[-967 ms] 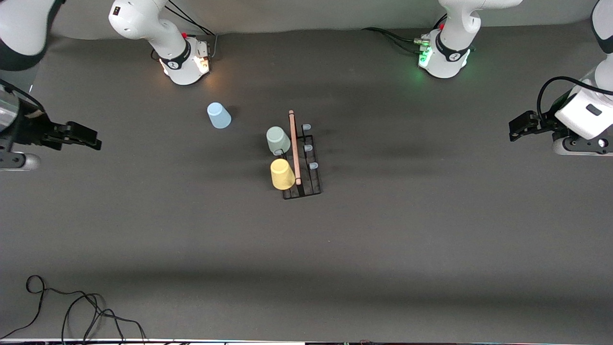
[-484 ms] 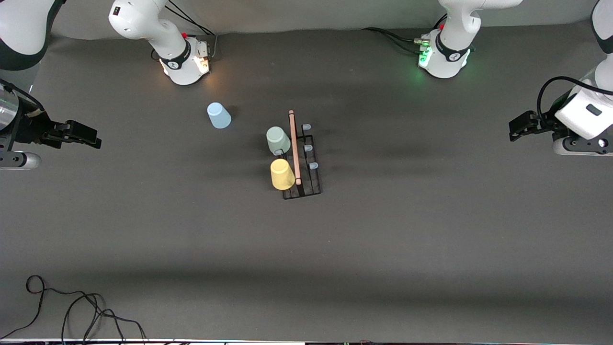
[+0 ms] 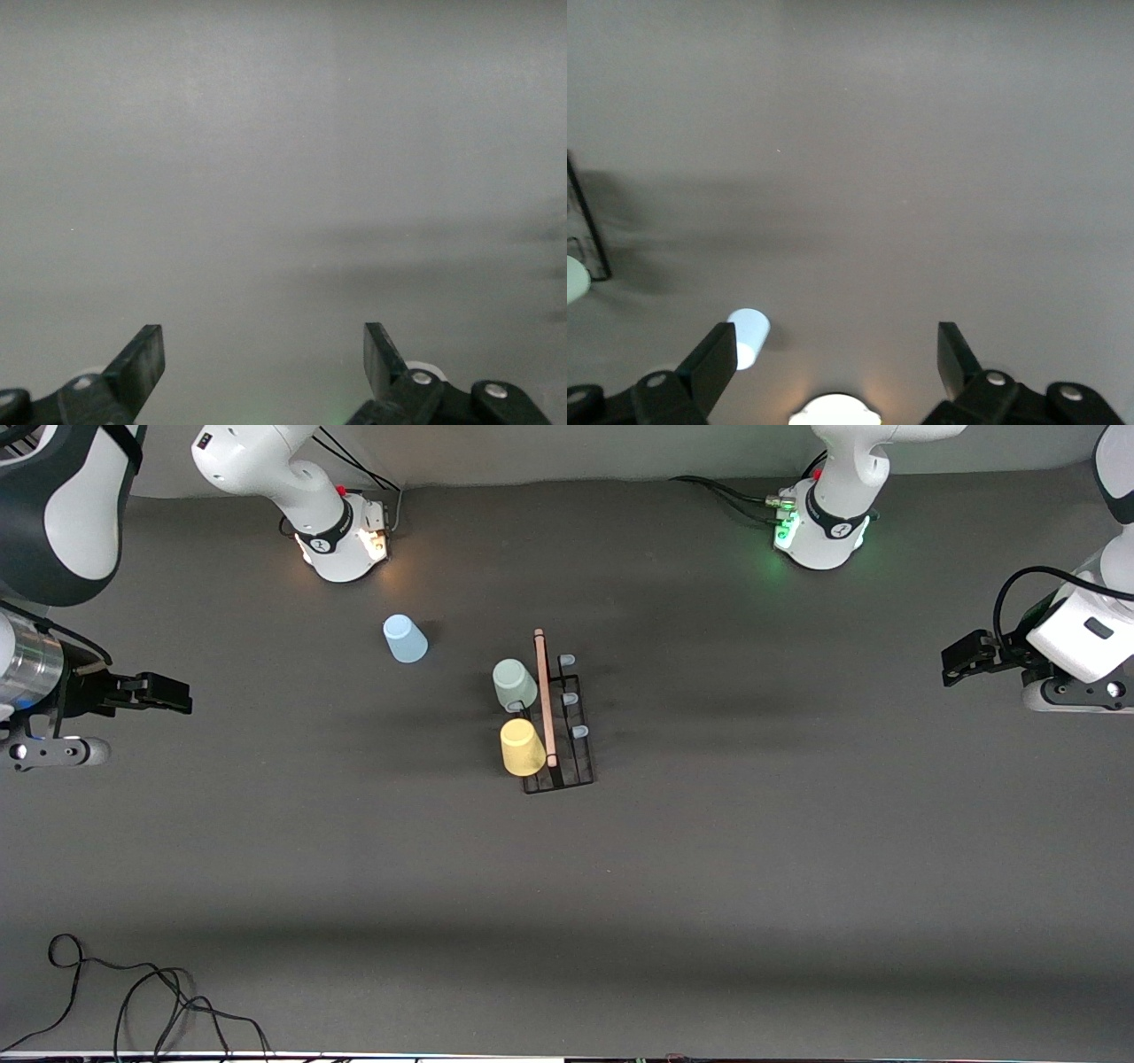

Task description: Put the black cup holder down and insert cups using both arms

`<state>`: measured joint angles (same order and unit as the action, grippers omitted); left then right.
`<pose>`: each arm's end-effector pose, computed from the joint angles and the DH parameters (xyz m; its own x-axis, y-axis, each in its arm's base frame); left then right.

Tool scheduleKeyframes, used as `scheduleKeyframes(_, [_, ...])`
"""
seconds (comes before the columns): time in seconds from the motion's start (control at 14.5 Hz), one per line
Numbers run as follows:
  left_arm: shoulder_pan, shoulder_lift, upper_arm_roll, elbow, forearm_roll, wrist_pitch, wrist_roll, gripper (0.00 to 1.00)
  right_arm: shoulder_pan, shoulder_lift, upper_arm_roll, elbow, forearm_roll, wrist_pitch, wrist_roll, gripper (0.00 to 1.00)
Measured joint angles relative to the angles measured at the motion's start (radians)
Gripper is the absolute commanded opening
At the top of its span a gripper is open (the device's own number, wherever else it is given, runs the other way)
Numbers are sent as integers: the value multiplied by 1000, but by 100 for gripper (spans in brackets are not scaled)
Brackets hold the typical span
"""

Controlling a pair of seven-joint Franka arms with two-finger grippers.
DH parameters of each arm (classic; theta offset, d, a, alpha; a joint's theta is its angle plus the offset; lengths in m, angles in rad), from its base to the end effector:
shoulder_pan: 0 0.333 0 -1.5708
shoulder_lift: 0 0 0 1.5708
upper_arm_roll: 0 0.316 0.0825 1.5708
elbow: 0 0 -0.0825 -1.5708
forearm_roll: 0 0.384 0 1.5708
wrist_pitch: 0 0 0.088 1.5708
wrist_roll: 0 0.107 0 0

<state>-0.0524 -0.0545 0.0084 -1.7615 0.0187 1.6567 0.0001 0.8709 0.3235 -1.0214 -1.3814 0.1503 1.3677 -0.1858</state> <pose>0.5389 -0.0218 0.5713 0.9977 -0.0457 -0.0503 -0.0466 -0.9987 -0.0181 0.5916 0.0152 0.5837 0.9780 0.0399 -0.2047 0.0589 -0.9944 0.0876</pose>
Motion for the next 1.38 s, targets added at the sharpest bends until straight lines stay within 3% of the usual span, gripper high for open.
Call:
scheduleKeyframes(0.28, [0,0,0,0,0,0,0,100,-334,-120,415,9,-123,-15,22,100])
scheduleKeyframes(0.48, [0,0,0,0,0,0,0,100,-542,-168,649,0,-150,-16,34,100])
scheduleKeyframes(0.62, [0,0,0,0,0,0,0,100,-643,-197,758,-35,-161,5,37,100])
scheduleKeyframes(0.9, [0,0,-2,0,0,0,0,100,-722,-273,825,-156,-163,120,38,100])
scheduleKeyframes(1.11, [-1,0,-7,0,0,0,-8,100,-820,-311,923,-210,-163,162,38,100])
scheduleKeyframes(1.38, [-1,0,-10,2,0,0,-14,100,-824,-319,940,-219,-163,164,42,100])
